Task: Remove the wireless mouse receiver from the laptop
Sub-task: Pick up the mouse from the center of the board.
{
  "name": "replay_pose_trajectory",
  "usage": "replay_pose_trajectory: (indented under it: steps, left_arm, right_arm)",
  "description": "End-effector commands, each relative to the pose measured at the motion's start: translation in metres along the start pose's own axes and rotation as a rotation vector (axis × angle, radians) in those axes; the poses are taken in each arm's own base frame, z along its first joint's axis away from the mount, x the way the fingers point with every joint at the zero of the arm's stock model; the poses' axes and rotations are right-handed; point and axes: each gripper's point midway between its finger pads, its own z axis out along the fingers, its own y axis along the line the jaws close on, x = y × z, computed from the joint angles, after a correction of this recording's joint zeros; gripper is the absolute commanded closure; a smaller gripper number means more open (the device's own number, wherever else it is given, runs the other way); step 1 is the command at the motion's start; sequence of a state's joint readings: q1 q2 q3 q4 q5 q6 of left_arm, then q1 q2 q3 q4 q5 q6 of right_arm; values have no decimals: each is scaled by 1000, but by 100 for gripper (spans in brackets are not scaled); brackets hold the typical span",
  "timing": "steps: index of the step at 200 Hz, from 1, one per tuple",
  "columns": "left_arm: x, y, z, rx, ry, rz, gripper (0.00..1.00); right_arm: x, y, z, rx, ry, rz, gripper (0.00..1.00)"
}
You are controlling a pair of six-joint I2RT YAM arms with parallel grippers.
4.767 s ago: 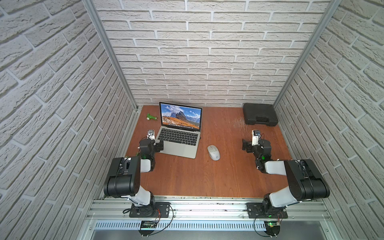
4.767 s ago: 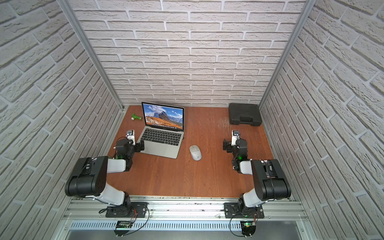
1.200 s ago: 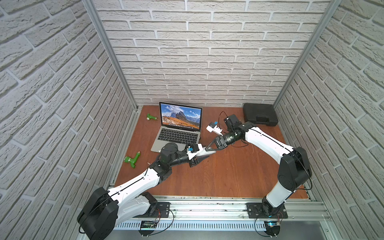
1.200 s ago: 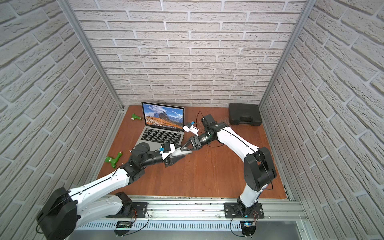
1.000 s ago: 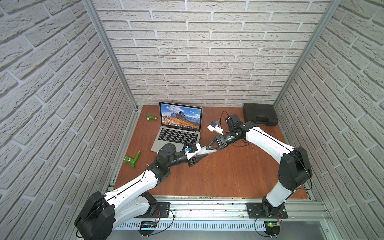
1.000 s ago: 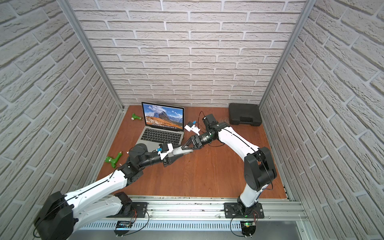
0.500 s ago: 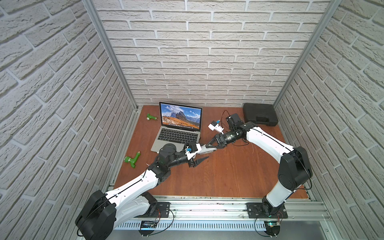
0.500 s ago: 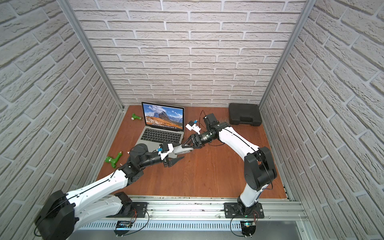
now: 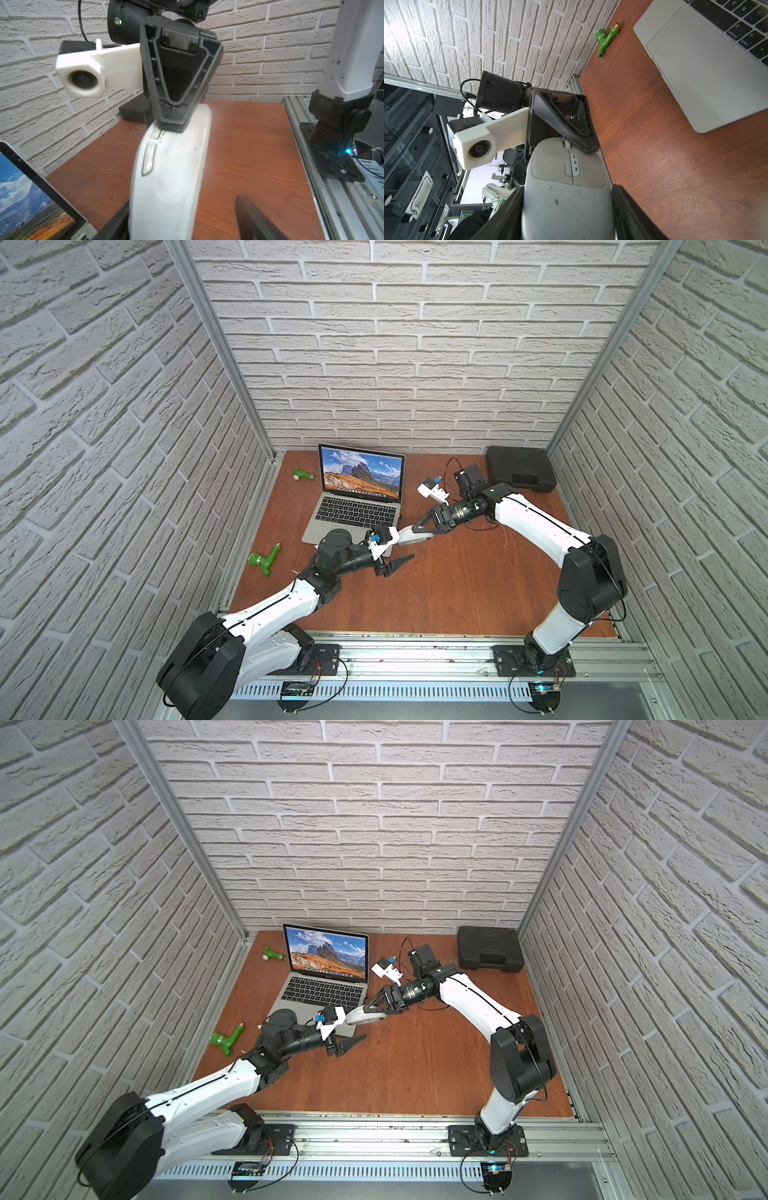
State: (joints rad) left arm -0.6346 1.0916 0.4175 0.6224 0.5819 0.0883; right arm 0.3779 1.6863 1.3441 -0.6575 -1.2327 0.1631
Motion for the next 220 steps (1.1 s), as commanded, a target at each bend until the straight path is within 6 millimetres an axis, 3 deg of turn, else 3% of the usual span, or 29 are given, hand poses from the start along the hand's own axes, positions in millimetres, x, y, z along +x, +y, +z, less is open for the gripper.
replay_pose_trajectory:
  steps: [1,46,79,99,145,183,201,220]
  left_arm:
    - [-16,-1,0,24,-60,18,28]
    - [-26,-4,-1,46,-98,23,29]
    - [-38,-5,-3,50,-135,15,36]
    - [-39,-5,-3,50,-134,13,45]
    - [-39,-6,-1,64,-131,6,75]
    - [-41,-7,-3,67,-117,-14,100]
    - [-40,-5,-8,37,-99,-42,100]
    - [-34,-2,-13,15,-42,-107,100]
  right_arm:
    - [0,20,-2,-55,-5,-76,76]
    - [-2,14,5,-65,1,-73,77]
    - [-4,9,10,-76,10,-67,77]
    - [-5,9,12,-77,12,-69,78]
    - [-4,5,11,-59,15,-65,76]
    - [-6,0,9,2,6,-90,58]
    - [-7,-2,2,83,7,-138,40]
    - [-15,-14,-19,240,-30,-210,32]
